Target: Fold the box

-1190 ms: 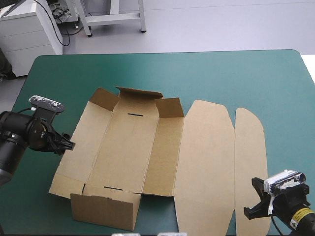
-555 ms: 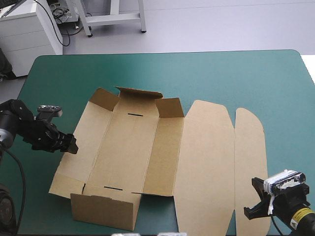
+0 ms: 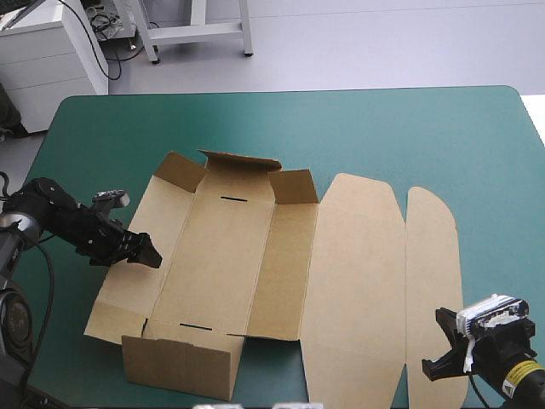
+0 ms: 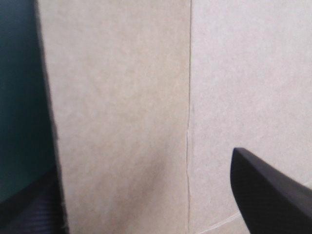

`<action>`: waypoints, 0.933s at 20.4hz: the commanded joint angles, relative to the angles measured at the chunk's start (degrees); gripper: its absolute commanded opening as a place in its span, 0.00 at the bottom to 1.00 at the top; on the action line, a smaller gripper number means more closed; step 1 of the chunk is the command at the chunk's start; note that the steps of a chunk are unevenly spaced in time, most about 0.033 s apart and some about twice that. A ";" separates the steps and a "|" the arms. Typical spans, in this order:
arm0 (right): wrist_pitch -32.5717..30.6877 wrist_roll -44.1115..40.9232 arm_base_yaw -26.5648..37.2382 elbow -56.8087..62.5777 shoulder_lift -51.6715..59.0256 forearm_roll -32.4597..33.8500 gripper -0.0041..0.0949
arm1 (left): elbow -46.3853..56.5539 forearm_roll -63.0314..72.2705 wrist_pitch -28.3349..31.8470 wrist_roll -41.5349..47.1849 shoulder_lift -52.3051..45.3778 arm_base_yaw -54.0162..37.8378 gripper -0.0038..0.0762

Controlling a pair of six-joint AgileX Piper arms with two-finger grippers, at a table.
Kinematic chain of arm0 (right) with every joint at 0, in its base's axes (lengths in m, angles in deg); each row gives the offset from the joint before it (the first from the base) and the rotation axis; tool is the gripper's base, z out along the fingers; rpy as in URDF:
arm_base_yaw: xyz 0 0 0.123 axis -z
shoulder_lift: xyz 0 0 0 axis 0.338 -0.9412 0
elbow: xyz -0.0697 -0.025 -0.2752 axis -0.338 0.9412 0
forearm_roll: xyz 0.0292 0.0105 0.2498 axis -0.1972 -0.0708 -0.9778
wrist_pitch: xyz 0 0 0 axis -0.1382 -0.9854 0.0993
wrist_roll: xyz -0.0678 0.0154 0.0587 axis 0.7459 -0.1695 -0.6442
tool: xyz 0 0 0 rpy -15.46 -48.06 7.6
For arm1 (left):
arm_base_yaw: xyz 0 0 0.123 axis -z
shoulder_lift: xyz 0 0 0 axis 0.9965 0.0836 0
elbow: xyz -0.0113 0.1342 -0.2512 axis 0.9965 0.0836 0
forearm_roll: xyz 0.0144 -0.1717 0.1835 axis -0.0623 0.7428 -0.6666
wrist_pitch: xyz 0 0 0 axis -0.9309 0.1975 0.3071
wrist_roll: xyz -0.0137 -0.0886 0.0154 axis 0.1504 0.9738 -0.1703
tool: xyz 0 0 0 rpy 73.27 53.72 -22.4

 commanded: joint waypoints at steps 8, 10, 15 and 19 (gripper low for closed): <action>3.79 0.26 0.51 -1.31 -0.51 0.56 0.03 | -0.86 4.71 -5.29 -0.28 -2.16 6.16 0.33; 3.79 0.26 0.51 -1.31 -0.51 0.56 0.03 | -0.86 2.67 -5.29 -0.55 -2.16 9.22 0.24; 3.79 0.26 0.51 -1.31 -0.51 0.56 0.03 | -1.10 -1.85 -5.29 -0.80 -2.16 12.07 0.04; 3.79 0.26 0.51 -1.31 -0.51 0.56 0.03 | -8.47 -7.51 -3.18 -0.80 -2.16 12.96 0.04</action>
